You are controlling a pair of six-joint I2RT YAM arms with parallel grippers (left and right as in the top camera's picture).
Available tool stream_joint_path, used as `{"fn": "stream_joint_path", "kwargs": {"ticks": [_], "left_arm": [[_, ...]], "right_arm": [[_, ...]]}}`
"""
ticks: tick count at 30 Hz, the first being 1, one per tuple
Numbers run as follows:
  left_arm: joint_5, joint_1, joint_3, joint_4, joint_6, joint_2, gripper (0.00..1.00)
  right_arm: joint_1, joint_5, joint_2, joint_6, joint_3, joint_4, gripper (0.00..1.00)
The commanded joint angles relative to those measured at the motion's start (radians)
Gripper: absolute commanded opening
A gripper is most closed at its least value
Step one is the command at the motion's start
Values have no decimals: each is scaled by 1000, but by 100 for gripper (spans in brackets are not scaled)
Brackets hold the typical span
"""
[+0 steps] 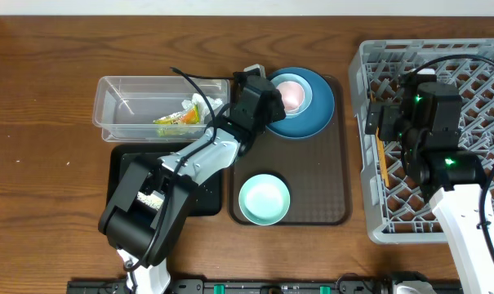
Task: Sort waste into correct bins and load items into the dishwasher rack
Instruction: 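Lift the cup with the left gripper toward the right gripper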
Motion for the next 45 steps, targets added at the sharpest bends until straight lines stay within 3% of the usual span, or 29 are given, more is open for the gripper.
{"fn": "stream_joint_path", "kwargs": {"ticks": [1,12,20,24,32,35,41,45], "left_arm": [[-14,-2,29,2,11,16,8],[-4,3,29,-6,13,-4,6],[132,34,29,-77,56,-183,6],[324,88,29,-172,51,-301,6],[996,236,29,-277,48,-407,6],[1144,265,29,-278,49,-404,6],[1205,267,29,-277,50,-404,6],[1204,267,29,-277,60,-404,6]], "right_arm": [[6,-1,-2,13,9,-1,99],[6,-1,-2,13,9,-2,99],[6,-22,-2,14,9,-3,99],[6,-115,-2,13,9,-26,99],[6,-380,-3,13,9,-47,99],[6,-546,-3,-22,9,-31,99],[6,-1013,-3,-272,9,-8,99],[6,-1147,-3,-322,9,-4,99]]}}
